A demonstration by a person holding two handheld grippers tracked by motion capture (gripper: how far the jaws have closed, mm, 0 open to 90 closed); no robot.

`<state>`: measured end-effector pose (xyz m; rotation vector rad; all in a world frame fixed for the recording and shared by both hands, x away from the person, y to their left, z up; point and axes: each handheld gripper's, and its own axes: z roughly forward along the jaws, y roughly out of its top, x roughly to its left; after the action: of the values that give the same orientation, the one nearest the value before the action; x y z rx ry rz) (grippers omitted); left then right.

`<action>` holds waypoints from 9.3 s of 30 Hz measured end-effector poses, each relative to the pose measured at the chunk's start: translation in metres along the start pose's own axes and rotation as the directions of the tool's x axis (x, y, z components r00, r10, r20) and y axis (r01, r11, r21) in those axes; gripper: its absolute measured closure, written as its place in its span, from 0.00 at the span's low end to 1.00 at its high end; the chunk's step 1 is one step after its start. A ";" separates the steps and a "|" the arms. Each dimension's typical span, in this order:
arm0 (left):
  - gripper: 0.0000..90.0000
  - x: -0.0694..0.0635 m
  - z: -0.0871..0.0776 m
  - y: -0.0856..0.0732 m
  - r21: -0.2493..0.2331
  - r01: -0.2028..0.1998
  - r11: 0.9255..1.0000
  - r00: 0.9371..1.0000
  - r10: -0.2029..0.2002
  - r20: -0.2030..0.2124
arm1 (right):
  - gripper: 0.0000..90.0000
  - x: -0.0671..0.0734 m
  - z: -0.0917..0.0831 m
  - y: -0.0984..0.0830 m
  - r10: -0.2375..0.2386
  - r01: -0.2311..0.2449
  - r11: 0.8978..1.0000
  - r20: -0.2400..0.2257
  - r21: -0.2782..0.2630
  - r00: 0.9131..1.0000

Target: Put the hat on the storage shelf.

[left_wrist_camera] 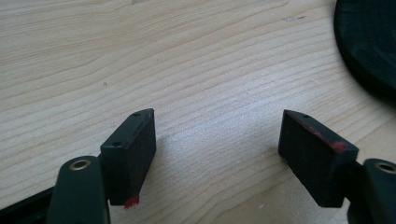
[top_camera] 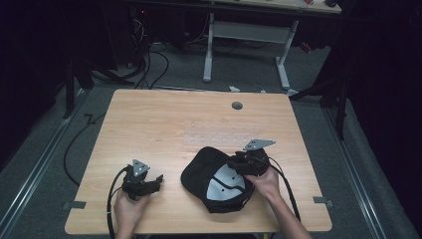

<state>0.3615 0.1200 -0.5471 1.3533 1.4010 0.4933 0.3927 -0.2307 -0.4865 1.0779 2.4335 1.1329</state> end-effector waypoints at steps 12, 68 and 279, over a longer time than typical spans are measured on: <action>0.31 0.000 0.000 0.000 0.000 0.000 1.000 1.000 0.000 -0.001 | 0.79 0.000 -0.001 -0.005 -0.105 0.105 0.994 -0.050 0.002 0.993; 0.32 -0.021 -0.011 0.003 0.003 0.006 1.000 0.994 -0.006 0.111 | 0.87 -0.002 -0.080 -0.030 0.145 -0.144 0.985 0.007 -0.092 0.989; 0.96 -0.101 0.018 0.122 -0.126 0.103 0.987 0.899 -0.038 0.437 | 0.45 -0.016 -0.017 -0.074 0.105 -0.108 0.994 0.265 -0.001 0.959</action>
<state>0.4095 0.0566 -0.4090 1.1970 1.0202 0.2199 0.3572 -0.2833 -0.5308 1.2881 2.2017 0.9344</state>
